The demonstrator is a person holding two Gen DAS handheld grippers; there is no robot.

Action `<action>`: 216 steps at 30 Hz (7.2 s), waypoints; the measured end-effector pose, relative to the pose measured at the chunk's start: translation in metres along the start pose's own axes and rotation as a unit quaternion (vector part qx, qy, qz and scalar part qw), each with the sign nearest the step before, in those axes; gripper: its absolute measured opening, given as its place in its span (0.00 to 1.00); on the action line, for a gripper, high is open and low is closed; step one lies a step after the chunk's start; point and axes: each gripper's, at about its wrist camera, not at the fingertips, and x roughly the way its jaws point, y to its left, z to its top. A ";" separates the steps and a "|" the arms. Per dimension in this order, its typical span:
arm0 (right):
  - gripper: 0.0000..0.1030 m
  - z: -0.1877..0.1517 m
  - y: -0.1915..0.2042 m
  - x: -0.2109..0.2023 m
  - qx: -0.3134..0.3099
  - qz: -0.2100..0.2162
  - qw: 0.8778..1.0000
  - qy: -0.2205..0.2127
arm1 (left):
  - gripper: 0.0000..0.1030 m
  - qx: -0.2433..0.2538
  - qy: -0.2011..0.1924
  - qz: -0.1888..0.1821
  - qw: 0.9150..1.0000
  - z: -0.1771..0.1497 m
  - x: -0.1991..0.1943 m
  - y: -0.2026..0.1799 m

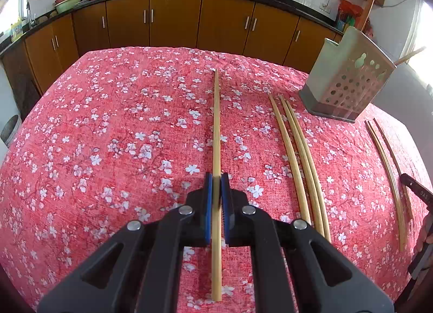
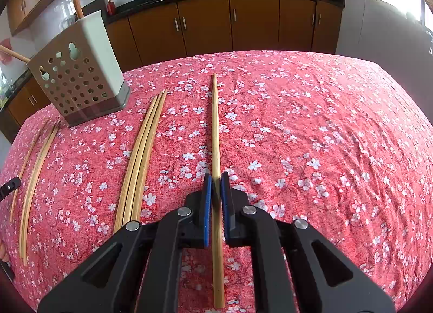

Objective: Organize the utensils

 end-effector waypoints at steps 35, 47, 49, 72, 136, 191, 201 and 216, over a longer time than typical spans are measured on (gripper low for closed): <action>0.07 -0.006 -0.004 -0.037 0.002 0.012 0.999 -0.037 | 0.07 0.030 -0.024 0.016 0.999 0.001 -0.026 -0.012; 0.07 0.030 -0.007 -0.107 0.018 0.035 0.988 -0.151 | 0.07 0.028 -0.145 -0.011 0.989 0.041 -0.109 -0.028; 0.07 0.035 -0.006 -0.115 0.018 0.036 0.985 -0.165 | 0.07 0.029 -0.159 -0.015 0.987 0.047 -0.118 -0.034; 0.07 0.104 0.061 -0.215 -0.024 0.179 0.937 -0.298 | 0.07 0.091 -0.232 -0.120 0.961 0.112 -0.209 -0.119; 0.13 0.000 0.033 -0.051 -0.005 0.089 0.996 -0.013 | 0.37 -0.011 -0.098 -0.010 0.995 0.015 -0.079 -0.024; 0.08 -0.002 0.003 -0.007 -0.007 -0.007 1.000 -0.006 | 0.09 0.004 -0.002 0.011 1.000 -0.004 -0.008 -0.003; 0.09 -0.001 0.003 -0.008 -0.005 -0.003 1.000 -0.006 | 0.09 0.011 -0.002 0.021 1.000 -0.006 -0.004 -0.006; 0.09 -0.002 0.002 -0.009 0.002 0.001 1.000 -0.006 | 0.09 0.009 -0.002 0.016 1.000 -0.006 -0.004 -0.005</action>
